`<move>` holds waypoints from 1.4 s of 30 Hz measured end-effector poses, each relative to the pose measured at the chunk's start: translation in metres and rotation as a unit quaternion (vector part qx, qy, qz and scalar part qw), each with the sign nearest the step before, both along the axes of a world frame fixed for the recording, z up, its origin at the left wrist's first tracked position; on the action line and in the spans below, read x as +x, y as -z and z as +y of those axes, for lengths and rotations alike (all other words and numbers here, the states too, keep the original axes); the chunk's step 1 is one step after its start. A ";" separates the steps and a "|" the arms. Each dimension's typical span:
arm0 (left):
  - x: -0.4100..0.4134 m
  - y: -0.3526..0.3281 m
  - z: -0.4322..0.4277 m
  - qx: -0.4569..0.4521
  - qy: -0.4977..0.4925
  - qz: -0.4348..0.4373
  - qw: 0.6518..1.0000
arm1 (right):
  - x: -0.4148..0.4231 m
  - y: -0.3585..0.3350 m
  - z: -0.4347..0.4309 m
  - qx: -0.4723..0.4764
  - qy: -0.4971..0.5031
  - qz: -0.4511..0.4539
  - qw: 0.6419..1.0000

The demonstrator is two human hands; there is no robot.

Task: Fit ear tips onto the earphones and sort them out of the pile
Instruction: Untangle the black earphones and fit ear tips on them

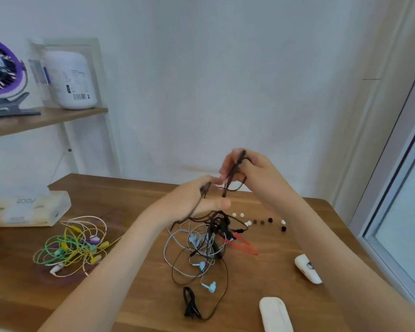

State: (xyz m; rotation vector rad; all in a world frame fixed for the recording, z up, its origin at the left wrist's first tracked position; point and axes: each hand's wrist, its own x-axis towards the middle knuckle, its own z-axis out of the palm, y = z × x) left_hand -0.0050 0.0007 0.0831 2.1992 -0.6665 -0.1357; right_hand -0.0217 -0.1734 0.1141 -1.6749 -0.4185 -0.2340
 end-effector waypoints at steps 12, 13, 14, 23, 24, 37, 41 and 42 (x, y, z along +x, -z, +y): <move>0.003 -0.020 -0.017 -0.312 -0.093 -0.005 0.946 | 0.013 0.033 0.012 -0.085 -0.050 0.051 0.994; 0.005 -0.022 -0.016 -0.336 -0.095 -0.009 0.937 | 0.014 0.042 0.014 -0.125 -0.068 0.073 0.987; 0.007 -0.023 -0.015 -0.366 -0.097 -0.012 0.926 | 0.015 0.051 0.017 -0.174 -0.076 0.079 0.979; 0.013 -0.042 0.011 -0.541 -0.091 0.013 0.836 | 0.026 0.077 0.022 -0.302 -0.012 0.064 0.951; 0.014 -0.040 0.013 -0.531 -0.092 0.006 0.842 | 0.027 0.078 0.022 -0.310 -0.016 0.070 0.948; 0.023 0.017 0.024 0.041 -0.104 0.009 0.994 | 0.030 0.072 0.012 -0.071 -0.021 0.073 0.995; 0.028 0.016 0.022 0.006 -0.080 0.010 0.997 | 0.031 0.074 0.009 -0.092 -0.037 0.064 0.993; 0.027 0.015 0.021 -0.004 -0.074 0.020 0.997 | 0.030 0.074 0.008 -0.092 -0.044 0.066 0.993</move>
